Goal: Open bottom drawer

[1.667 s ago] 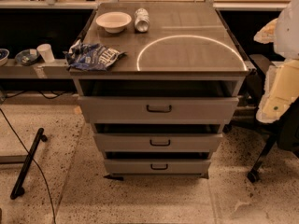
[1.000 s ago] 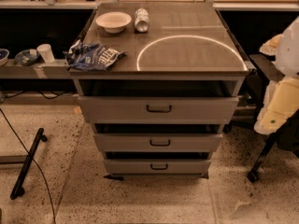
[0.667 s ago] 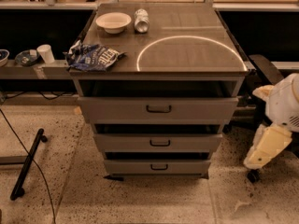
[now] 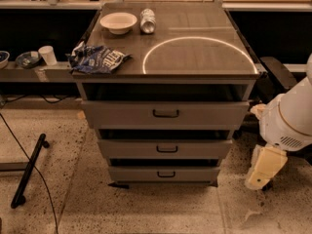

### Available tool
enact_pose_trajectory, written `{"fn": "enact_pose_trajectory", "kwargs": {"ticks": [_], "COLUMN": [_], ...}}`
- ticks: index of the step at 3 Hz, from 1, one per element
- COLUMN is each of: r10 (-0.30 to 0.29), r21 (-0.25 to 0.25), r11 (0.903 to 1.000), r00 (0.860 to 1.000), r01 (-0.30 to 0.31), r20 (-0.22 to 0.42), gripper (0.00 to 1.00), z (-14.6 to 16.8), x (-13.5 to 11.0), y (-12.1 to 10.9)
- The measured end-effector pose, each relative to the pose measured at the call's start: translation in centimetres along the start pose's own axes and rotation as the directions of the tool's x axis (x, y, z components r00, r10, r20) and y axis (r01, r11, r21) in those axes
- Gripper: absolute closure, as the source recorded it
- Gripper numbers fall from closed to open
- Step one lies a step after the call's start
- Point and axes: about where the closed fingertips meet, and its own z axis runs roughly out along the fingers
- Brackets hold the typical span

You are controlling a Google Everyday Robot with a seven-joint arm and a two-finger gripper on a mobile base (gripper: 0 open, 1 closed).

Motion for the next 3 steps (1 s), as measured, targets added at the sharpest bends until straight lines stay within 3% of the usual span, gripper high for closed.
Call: {"fn": "enact_pose_trajectory", "kwargs": {"ticks": [1,2,3], "r10": [0.031,0.078,0.097], "r21": [0.014,0.001,0.008], "r11": [0.9994,0.9969,0.9946], "r00": [0.996,0.978,0.956], "r01": [-0.032,-0.079,-0.104], "r20": [0.082,0.192,0.277], "gripper": [0.0,0.0,0.0], "z": [2.4,8.0,13.5], "x": [-0.8,-1.6,-4.0], "y": [-0.6,0.1,-1.3]}}
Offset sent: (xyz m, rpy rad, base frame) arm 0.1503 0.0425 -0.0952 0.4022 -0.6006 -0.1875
